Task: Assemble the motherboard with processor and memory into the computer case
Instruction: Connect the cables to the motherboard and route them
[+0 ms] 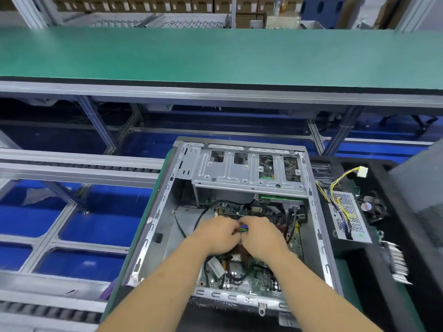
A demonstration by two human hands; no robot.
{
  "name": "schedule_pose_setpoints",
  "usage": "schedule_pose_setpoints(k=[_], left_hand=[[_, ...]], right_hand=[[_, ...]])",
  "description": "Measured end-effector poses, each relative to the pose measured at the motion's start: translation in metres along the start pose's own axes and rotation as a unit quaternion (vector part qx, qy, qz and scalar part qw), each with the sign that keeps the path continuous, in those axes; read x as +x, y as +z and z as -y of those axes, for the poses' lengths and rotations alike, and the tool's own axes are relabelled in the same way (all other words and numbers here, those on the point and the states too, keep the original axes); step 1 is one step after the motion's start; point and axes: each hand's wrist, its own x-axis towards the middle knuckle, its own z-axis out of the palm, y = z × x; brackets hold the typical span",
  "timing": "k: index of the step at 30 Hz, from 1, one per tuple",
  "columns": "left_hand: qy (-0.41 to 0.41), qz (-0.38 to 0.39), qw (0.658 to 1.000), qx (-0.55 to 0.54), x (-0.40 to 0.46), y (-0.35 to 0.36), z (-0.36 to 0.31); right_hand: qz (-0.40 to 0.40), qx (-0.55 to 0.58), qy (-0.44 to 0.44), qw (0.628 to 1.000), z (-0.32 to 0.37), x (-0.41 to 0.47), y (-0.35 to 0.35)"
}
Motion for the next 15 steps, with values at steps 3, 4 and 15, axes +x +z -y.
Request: schedule_pose_setpoints(k=[3, 4, 15], left_hand=[[-0.004, 0.056, 0.998, 0.035, -0.002, 0.005, -0.004], [-0.001, 0.07, 0.995, 0.074, -0.003, 0.007, -0.005], [-0.099, -0.054, 0.993, 0.026, 0.004, 0.008, -0.005]], right_hand=[[-0.026, 0.002, -0.016, 1.0, -0.002, 0.0, -0.005], [-0.011, -0.003, -0.027, 1.0, -0.002, -0.003, -0.006], [-0.031, -0.019, -0.037, 0.999, -0.011, -0.017, -0.012]])
